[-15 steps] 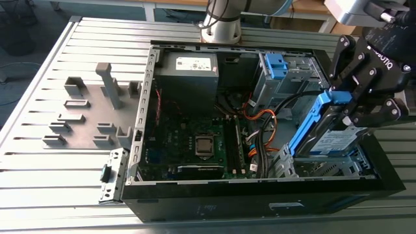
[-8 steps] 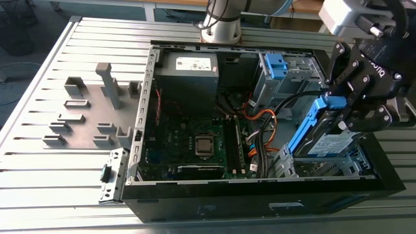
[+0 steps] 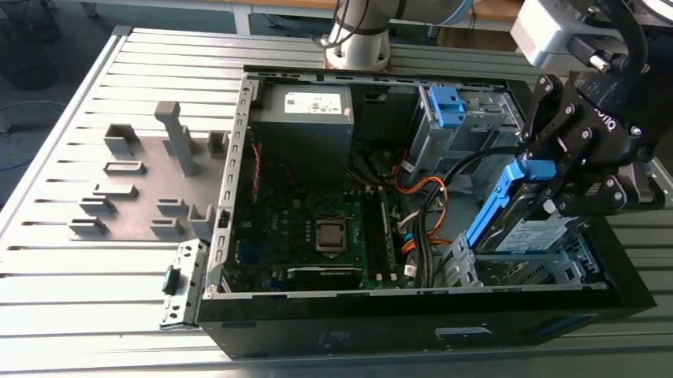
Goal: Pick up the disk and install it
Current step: 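Insert the disk into the insertion slot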
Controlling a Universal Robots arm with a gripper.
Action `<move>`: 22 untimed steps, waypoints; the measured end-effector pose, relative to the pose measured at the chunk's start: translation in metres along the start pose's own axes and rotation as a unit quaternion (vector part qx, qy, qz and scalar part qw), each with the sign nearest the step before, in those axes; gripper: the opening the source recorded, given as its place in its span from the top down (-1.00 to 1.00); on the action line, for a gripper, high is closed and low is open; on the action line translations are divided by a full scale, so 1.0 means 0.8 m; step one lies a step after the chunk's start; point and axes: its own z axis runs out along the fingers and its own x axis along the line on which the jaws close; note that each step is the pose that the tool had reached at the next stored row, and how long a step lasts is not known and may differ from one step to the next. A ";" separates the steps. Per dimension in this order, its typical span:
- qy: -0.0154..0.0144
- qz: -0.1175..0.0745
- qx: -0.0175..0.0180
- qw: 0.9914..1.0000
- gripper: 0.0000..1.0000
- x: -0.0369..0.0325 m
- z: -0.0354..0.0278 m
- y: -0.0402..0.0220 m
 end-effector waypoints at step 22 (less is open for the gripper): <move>0.000 0.000 0.000 1.000 0.79 0.0000 0.0004 0.0000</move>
